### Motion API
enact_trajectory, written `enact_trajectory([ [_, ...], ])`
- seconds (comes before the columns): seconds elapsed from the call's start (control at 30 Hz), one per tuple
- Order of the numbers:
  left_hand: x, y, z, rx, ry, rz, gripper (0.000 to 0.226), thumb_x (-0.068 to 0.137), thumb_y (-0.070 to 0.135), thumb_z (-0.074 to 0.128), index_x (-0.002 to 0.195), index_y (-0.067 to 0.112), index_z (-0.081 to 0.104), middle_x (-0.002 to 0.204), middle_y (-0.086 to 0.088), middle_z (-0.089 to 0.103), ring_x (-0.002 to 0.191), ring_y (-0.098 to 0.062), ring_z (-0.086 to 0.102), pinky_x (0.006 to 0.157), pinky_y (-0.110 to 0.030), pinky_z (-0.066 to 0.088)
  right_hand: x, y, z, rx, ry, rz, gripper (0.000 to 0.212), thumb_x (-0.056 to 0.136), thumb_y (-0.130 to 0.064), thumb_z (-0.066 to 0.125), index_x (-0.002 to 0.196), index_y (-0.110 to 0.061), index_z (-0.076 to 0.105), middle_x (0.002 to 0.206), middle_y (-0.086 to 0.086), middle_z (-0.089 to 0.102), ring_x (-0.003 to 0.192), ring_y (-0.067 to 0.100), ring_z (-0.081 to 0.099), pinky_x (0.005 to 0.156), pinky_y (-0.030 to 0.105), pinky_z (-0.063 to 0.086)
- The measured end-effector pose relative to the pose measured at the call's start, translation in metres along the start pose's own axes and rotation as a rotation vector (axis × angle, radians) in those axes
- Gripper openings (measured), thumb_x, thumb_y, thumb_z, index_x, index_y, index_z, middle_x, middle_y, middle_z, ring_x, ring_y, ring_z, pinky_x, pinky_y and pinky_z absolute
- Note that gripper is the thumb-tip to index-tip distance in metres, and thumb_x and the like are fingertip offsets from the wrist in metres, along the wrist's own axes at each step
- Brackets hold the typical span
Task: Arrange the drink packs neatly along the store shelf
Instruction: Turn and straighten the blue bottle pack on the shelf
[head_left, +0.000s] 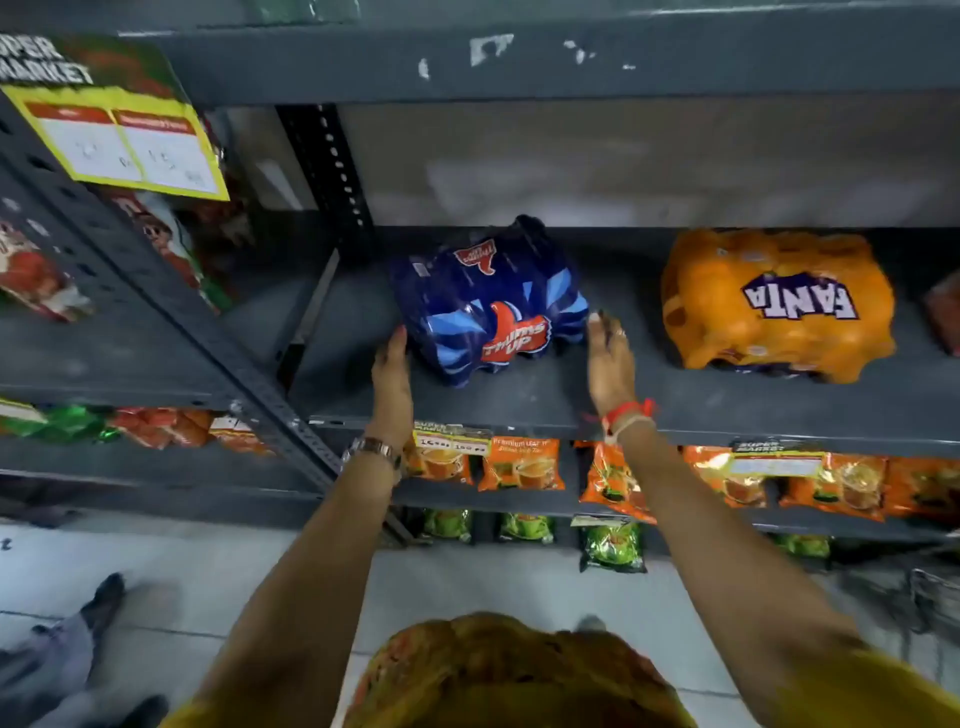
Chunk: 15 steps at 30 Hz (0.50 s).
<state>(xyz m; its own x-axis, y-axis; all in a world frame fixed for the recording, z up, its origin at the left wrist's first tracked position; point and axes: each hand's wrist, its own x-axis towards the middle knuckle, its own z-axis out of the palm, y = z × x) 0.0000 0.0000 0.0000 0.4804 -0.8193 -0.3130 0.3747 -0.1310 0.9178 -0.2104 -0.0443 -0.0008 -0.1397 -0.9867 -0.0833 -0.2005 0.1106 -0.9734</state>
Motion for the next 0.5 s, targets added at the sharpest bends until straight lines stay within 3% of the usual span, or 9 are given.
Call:
enact_trajectory([
  [0.07, 0.013, 0.009, 0.005, -0.106, -0.023, -0.118, 0.053, 0.092, 0.037, 0.052, 0.135, 0.007, 0.048, 0.134, -0.008, 0.055, 0.123, -0.026, 0.052, 0.108, -0.04, 0.04, 0.016, -0.012, 0.006, 0.072, -0.053, 0.142, 0.054, 0.096, -0.048, 0.042, 0.136, -0.012, 0.048, 0.143, 0.011, 0.047, 0.129, 0.027, 0.047, 0.111, 0.032, 0.034],
  [0.13, 0.017, 0.024, 0.011, -0.124, -0.096, -0.172, 0.046, 0.093, 0.037, 0.05, 0.129, 0.009, 0.053, 0.127, -0.01, 0.061, 0.114, -0.027, 0.058, 0.102, -0.041, 0.046, 0.033, -0.021, 0.009, 0.13, -0.118, 0.257, 0.059, 0.088, -0.058, 0.046, 0.127, -0.014, 0.054, 0.134, 0.01, 0.056, 0.114, 0.025, 0.059, 0.106, 0.043, 0.043],
  [0.2, 0.018, 0.027, 0.011, -0.107, -0.144, -0.213, 0.045, 0.092, 0.038, 0.052, 0.127, 0.01, 0.055, 0.122, -0.009, 0.063, 0.111, -0.026, 0.06, 0.098, -0.04, 0.048, 0.039, -0.027, 0.013, 0.14, -0.17, 0.291, 0.046, 0.093, -0.051, 0.044, 0.118, -0.015, 0.056, 0.115, 0.009, 0.064, 0.1, 0.022, 0.063, 0.095, 0.04, 0.049],
  [0.3, 0.023, 0.026, 0.007, -0.113, -0.186, -0.236, 0.05, 0.088, 0.036, 0.059, 0.131, 0.011, 0.053, 0.128, -0.01, 0.062, 0.117, -0.028, 0.059, 0.099, -0.043, 0.049, 0.04, -0.035, 0.018, 0.134, -0.222, 0.271, 0.037, 0.093, -0.049, 0.045, 0.114, -0.02, 0.055, 0.101, 0.003, 0.065, 0.097, 0.024, 0.062, 0.085, 0.039, 0.051],
  [0.5, 0.033, 0.024, 0.005, -0.079, -0.204, -0.261, 0.054, 0.081, 0.037, 0.067, 0.128, 0.013, 0.055, 0.121, -0.009, 0.065, 0.112, -0.027, 0.06, 0.1, -0.044, 0.048, 0.051, -0.029, 0.022, 0.12, -0.242, 0.319, 0.06, 0.082, -0.059, 0.055, 0.127, -0.02, 0.055, 0.12, 0.008, 0.066, 0.11, 0.028, 0.061, 0.098, 0.046, 0.046],
])
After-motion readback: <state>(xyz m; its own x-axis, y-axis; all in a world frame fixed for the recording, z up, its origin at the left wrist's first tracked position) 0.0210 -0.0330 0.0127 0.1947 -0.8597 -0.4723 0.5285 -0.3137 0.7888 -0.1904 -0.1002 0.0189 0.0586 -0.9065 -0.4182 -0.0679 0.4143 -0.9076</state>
